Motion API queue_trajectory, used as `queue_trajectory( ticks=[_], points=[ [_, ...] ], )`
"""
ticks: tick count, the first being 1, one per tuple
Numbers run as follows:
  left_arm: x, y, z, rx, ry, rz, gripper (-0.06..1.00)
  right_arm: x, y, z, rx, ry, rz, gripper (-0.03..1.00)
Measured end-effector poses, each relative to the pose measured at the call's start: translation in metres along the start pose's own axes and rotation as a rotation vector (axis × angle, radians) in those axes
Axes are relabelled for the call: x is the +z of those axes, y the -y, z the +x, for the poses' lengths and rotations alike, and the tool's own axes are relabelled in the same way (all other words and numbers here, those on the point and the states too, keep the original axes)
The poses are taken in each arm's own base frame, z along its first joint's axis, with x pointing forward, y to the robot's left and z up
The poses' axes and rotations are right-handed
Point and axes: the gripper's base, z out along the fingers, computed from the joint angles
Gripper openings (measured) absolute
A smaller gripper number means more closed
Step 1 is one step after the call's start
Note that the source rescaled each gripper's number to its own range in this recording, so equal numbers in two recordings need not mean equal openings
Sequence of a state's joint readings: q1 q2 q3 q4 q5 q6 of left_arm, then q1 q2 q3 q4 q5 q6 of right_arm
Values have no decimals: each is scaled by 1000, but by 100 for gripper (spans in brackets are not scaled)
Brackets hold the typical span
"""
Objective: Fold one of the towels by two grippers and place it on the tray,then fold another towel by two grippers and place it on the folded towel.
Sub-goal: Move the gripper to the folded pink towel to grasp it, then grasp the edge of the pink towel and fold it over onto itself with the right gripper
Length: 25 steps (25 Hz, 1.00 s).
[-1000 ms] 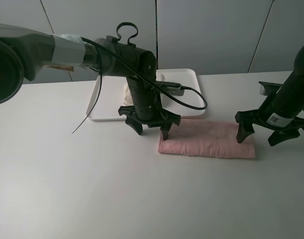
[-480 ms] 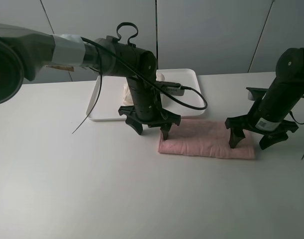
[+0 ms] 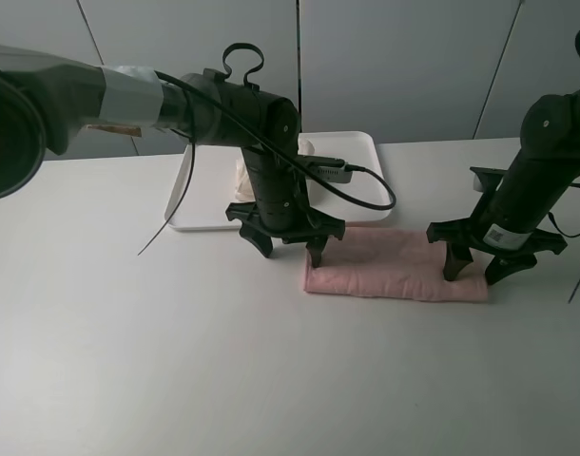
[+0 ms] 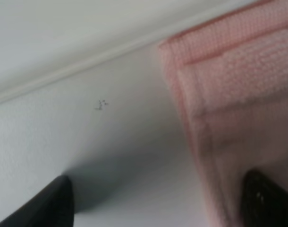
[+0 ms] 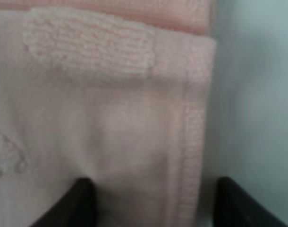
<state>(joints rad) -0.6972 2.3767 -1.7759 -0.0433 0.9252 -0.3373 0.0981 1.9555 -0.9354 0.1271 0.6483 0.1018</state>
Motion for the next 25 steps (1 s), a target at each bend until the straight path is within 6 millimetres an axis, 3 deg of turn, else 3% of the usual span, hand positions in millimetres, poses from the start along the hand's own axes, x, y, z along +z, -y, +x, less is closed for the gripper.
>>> queue_trajectory(
  ticks=[5,10,19,25],
  points=[
    [0,0,0,0,0,0,92,2,-3,-1,19,-5,-17,35],
    [0,0,0,0,0,0,92,3,-7,-1,4,-9,-53,5],
    [0,-1,0,0,-4,-6,92,-4,-13,1,-76,7,-62,5],
    [0,-2,2,6,-18,-25,92,-29,-19,7,-100,43,-107,5]
  ],
)
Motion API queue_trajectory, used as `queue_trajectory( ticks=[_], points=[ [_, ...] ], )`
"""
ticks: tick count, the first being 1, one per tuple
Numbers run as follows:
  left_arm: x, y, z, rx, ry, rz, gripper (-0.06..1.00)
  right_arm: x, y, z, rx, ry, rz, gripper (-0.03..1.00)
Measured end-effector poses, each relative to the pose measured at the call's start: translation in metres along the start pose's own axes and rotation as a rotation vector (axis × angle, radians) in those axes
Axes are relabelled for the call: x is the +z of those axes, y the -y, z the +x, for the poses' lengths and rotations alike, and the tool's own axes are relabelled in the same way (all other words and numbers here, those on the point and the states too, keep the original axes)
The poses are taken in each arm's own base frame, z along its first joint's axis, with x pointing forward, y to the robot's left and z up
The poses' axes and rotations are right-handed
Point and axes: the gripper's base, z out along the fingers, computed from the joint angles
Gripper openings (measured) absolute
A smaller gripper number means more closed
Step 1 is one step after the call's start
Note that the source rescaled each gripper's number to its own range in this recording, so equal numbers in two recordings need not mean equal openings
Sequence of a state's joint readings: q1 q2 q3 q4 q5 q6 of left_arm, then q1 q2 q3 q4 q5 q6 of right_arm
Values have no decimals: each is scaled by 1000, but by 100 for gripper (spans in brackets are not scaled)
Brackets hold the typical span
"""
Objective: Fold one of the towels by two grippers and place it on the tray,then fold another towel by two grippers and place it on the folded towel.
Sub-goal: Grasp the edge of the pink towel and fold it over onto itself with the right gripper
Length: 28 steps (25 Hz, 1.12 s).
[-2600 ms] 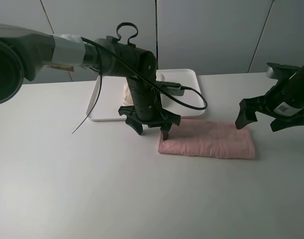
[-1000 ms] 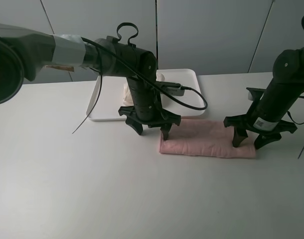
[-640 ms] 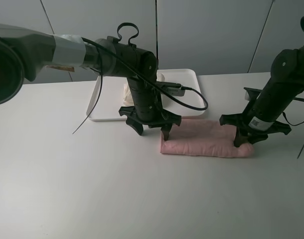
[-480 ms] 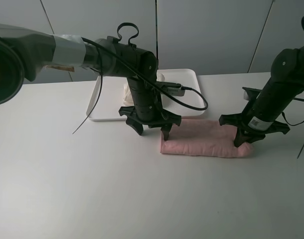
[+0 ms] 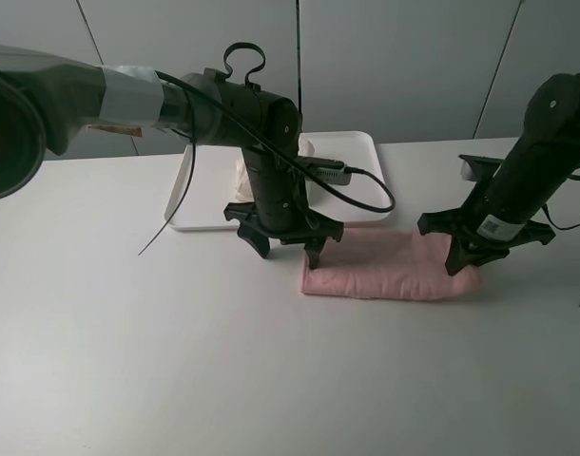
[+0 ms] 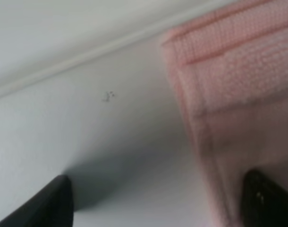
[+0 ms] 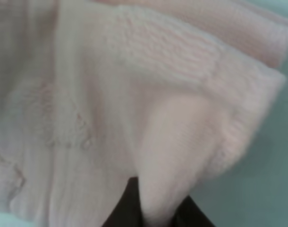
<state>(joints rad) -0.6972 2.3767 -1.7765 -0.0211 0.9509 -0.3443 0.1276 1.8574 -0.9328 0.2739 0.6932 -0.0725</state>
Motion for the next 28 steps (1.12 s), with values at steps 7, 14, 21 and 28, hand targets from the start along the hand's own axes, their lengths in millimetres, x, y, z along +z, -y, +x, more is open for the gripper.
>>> queue_trajectory(
  ticks=[7,14,21,28],
  points=[
    [0,-1,0,6,-6,-10,92,-19,-18,1,17,43,-174,5],
    [0,-1,0,9,-5,-12,92,-25,-36,-1,37,66,-377,5],
    [0,-1,0,9,-5,-12,92,-24,-46,2,12,59,-445,5],
    [0,-2,0,21,-2,-19,92,-10,-56,12,40,87,-525,5]
  ],
)
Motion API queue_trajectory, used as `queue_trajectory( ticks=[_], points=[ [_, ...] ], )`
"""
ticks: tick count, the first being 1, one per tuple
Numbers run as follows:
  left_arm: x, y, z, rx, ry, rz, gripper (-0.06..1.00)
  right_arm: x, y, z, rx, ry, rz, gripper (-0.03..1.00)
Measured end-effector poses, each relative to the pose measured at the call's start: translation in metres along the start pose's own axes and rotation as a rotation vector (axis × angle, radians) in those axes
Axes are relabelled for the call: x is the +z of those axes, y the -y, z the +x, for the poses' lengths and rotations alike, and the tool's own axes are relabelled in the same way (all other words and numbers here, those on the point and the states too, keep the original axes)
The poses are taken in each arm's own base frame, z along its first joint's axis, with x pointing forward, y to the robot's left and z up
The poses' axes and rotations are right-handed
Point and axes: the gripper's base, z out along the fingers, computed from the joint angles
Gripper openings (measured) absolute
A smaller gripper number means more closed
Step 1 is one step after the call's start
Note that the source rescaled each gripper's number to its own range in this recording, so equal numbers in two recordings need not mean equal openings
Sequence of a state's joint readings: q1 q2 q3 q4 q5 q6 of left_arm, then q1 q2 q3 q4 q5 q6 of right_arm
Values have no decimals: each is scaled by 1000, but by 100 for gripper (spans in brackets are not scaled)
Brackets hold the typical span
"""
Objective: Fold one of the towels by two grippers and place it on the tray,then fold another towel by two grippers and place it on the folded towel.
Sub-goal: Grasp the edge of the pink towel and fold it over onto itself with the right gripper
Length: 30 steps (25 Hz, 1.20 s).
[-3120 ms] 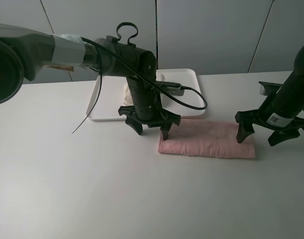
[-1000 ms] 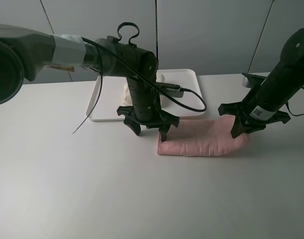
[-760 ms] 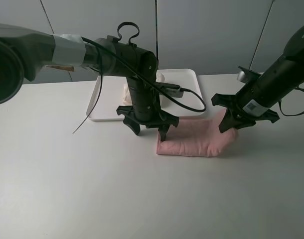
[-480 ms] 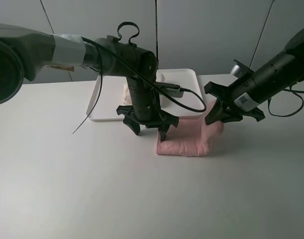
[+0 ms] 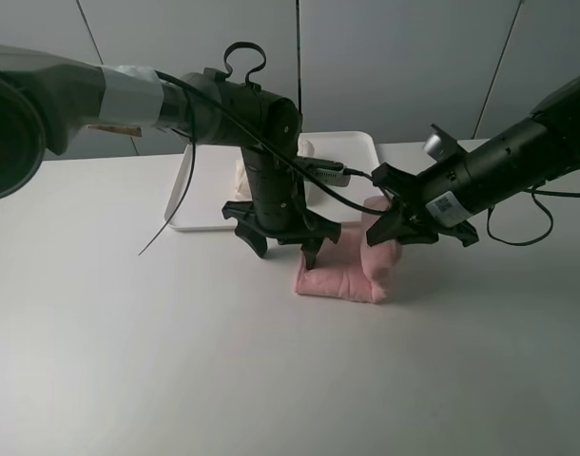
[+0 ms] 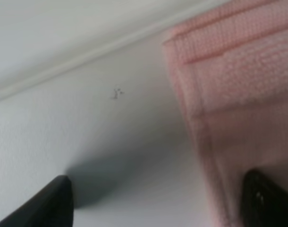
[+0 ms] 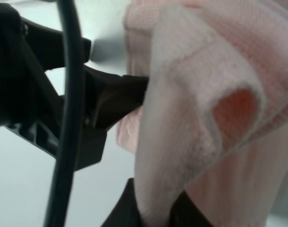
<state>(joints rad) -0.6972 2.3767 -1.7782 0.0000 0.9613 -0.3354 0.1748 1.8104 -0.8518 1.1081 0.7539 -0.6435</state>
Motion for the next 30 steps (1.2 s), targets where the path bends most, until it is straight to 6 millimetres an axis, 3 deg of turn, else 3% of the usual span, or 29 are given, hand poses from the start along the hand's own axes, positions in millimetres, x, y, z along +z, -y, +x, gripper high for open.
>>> queue_trajectory(
  ticks=[9,21,25,30],
  points=[
    [0,0,0,-2,-2,5,92,29,10,-5,49,16,-137,5],
    [0,1,0,16,-3,8,92,33,16,4,44,63,-164,5],
    [-11,-1,-1,14,14,14,92,33,16,3,49,74,-168,5],
    [-61,-6,-16,23,84,33,92,33,16,2,44,76,-168,5]
  ],
)
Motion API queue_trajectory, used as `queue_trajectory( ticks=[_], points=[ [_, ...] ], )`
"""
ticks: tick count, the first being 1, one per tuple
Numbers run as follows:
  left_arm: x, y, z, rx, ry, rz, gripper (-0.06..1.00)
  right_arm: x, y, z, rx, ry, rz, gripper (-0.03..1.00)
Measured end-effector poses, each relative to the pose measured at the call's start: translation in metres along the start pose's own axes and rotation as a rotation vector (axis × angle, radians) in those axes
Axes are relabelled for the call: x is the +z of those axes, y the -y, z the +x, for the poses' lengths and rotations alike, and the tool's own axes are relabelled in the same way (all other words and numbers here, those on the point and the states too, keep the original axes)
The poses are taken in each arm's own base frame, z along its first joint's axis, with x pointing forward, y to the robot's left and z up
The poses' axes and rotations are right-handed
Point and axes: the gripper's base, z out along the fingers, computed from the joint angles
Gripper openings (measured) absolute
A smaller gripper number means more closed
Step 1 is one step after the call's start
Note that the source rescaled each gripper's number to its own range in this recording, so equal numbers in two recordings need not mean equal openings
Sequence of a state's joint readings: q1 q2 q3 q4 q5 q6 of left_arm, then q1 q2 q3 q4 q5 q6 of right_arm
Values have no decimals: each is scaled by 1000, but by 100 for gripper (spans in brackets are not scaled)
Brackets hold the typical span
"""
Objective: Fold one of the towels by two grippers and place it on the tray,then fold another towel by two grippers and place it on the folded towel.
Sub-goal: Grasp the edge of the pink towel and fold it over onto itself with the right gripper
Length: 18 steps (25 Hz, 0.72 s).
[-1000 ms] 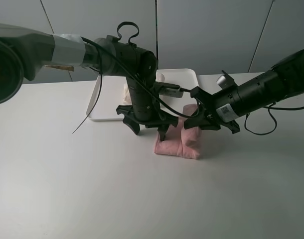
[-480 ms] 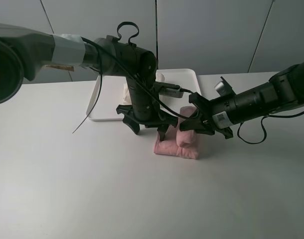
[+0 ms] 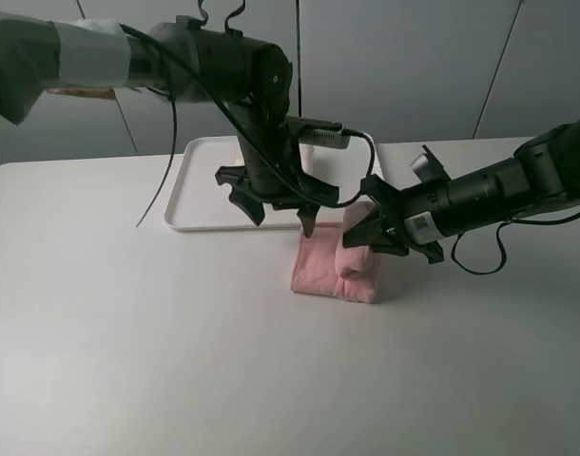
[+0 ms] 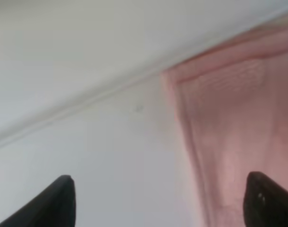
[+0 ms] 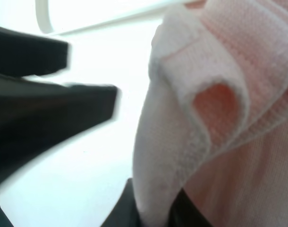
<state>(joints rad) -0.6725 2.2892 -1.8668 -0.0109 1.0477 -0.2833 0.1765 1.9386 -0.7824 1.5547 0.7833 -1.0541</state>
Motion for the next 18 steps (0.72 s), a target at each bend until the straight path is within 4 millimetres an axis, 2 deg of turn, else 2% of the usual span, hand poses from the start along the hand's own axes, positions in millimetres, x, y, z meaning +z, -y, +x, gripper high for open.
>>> queue_trajectory(
  ticks=[4,7,12,18],
  points=[
    [-43,-3,-16,13,68,6,92,0,0,0,2,2,-1,5],
    [-60,-6,-23,21,98,6,92,0,-1,-2,34,28,-14,6],
    [-64,-7,-22,38,83,-5,92,5,-7,-3,76,67,-36,28],
    [-64,-7,-22,55,83,-10,92,24,-26,11,-14,28,-49,33]
  ],
)
